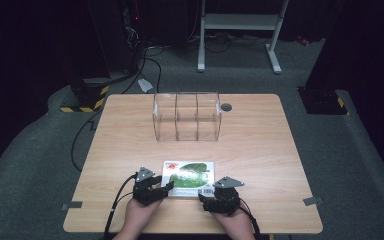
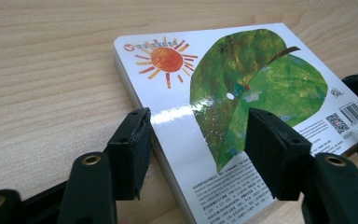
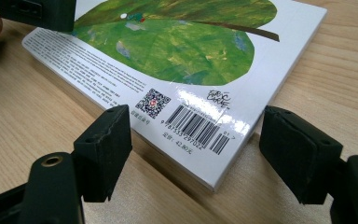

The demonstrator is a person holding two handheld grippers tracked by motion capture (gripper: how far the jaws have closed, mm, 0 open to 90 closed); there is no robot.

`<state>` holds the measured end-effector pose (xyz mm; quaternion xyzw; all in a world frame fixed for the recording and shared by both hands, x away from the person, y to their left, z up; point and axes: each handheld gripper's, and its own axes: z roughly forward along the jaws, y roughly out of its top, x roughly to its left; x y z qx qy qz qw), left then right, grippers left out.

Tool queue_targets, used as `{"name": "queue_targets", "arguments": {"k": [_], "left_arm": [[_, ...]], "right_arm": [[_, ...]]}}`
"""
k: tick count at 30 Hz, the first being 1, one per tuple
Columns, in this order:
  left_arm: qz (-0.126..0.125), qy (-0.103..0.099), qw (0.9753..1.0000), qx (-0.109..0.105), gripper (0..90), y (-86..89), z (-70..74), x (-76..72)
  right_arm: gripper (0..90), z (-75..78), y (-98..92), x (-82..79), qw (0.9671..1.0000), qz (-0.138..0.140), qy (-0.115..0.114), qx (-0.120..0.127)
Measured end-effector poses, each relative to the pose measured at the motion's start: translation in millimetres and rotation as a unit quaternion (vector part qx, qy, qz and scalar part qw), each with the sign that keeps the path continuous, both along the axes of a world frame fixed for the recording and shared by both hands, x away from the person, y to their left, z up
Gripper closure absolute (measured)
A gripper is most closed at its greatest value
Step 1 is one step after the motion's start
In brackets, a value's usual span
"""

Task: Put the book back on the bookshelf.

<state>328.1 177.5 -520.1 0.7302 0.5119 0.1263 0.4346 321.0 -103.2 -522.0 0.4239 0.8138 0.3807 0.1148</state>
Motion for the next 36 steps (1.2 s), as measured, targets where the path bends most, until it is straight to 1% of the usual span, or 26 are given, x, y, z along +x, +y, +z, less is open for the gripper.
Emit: {"name": "queue_targets", "arguments": {"k": [4, 5, 8, 11, 15, 19, 21, 22, 24, 25, 29, 30, 36], "left_arm": [[0.001, -0.002, 1.0, -0.006, 42.4, 1.0, 1.9, -1.4], [0.0, -0.007, 1.0, -0.007, 42.6, 1.0, 2.4, -2.3], [0.0, -0.01, 0.9999, -0.006, 42.6, 1.0, 3.4, -3.6], [0.003, -0.017, 0.9997, -0.015, 43.0, 1.6, 5.4, -5.1], [0.001, -0.029, 0.9994, -0.019, 44.4, 2.9, 8.3, -7.3], [-0.001, -0.035, 0.9992, -0.019, 44.4, 3.4, 9.3, -7.9], [-0.001, -0.042, 0.9988, -0.027, 44.7, 4.0, 11.1, -8.9], [-0.001, -0.042, 0.9988, -0.027, 44.9, 4.0, 11.1, -8.9], [-0.003, -0.048, 0.9985, -0.028, 45.0, 4.2, 12.8, -9.6], [-0.003, -0.055, 0.9981, -0.029, 45.1, 4.2, 14.5, -10.3], [-0.006, -0.062, 0.9974, -0.035, 45.1, 4.4, 17.8, -12.0], [-0.006, -0.062, 0.9974, -0.035, 45.2, 4.4, 17.8, -12.0], [-0.011, -0.077, 0.9962, -0.038, 45.2, 3.8, 22.9, -14.7]], "right_arm": [[24.8, 0.0, 0.1, -0.2, 1.0, -0.001, 0.0, 0.001], [24.8, -0.2, 0.0, -0.4, 1.0, -0.001, 0.001, 0.002], [24.7, -0.2, -0.1, -0.6, 1.0, -0.001, 0.001, 0.002], [24.6, -0.3, -0.3, -0.6, 1.0, -0.001, 0.0, 0.003], [24.1, -0.4, -0.4, -1.0, 1.0, -0.001, 0.003, 0.006], [23.3, -0.5, -0.4, -1.1, 1.0, 0.0, 0.002, 0.006], [22.5, -0.7, -0.3, -1.0, 1.0, 0.002, 0.001, 0.007], [22.2, -0.7, -0.5, -0.9, 1.0, 0.004, 0.001, 0.006], [21.9, -0.7, -0.4, -1.1, 1.0, 0.003, 0.002, 0.007], [21.0, -0.8, -0.4, -1.1, 1.0, 0.006, 0.002, 0.007], [19.5, -0.8, 0.2, -1.7, 0.9999, 0.007, 0.003, 0.006], [19.5, -0.8, 0.2, -1.7, 0.9999, 0.007, 0.003, 0.006], [18.7, -1.0, 1.2, -2.3, 1.0, 0.008, 0.0, 0.002]]}}
